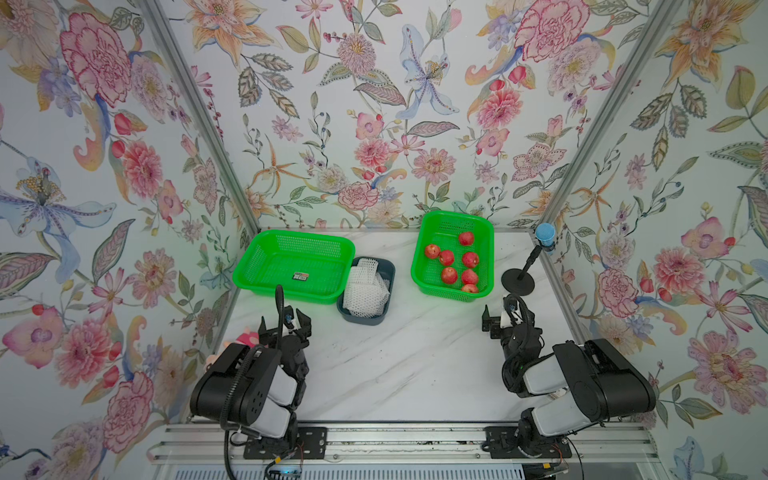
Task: Remove foam nets from apples
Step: Reset both arms
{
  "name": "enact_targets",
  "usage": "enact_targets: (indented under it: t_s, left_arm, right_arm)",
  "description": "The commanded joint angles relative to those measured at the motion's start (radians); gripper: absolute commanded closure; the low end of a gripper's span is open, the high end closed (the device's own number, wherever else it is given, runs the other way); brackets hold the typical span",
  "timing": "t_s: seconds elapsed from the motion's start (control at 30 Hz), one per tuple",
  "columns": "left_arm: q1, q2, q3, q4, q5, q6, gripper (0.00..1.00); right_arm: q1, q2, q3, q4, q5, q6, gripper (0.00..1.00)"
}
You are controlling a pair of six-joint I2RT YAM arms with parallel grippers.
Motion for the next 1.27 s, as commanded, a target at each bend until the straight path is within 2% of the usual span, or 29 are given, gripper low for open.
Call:
enact_targets:
  t_s: [0.0,0.1,0.3,0.4,0.5,0.93,1.07,1.23]
  left_arm:
    - [0.009,0.016,0.002,0.301,0.081,0.038,0.01]
    - [0.007,0.099,0.037,0.294,0.096,0.054,0.01]
    - [0.009,0.062,0.136,0.064,0.064,0.036,0.01]
    - [0.011,0.060,0.152,0.029,0.064,0.032,0.01]
    - [0.012,0.060,0.151,0.033,0.064,0.033,0.01]
    - [0.012,0.062,0.151,0.035,0.063,0.034,0.01]
    - [0.038,0.049,0.167,-0.027,0.157,0.026,0.01]
    - [0.037,0.049,0.160,-0.006,0.154,0.031,0.01]
  right_arm:
    - [-0.008,0.046,-0.001,0.154,-0.015,0.026,0.01]
    - [-0.009,0.048,0.023,0.125,0.015,0.038,0.01]
    - [-0.048,0.013,0.139,-0.136,0.075,0.116,0.01]
    - [-0.090,0.006,0.175,-0.225,0.028,0.155,0.01]
    - [-0.110,0.003,0.182,-0.241,-0.007,0.165,0.01]
    - [-0.110,0.003,0.180,-0.235,-0.007,0.165,0.01]
    - [-0.110,0.003,0.179,-0.235,-0.007,0.164,0.01]
    - [-0.110,0.003,0.179,-0.237,-0.007,0.164,0.01]
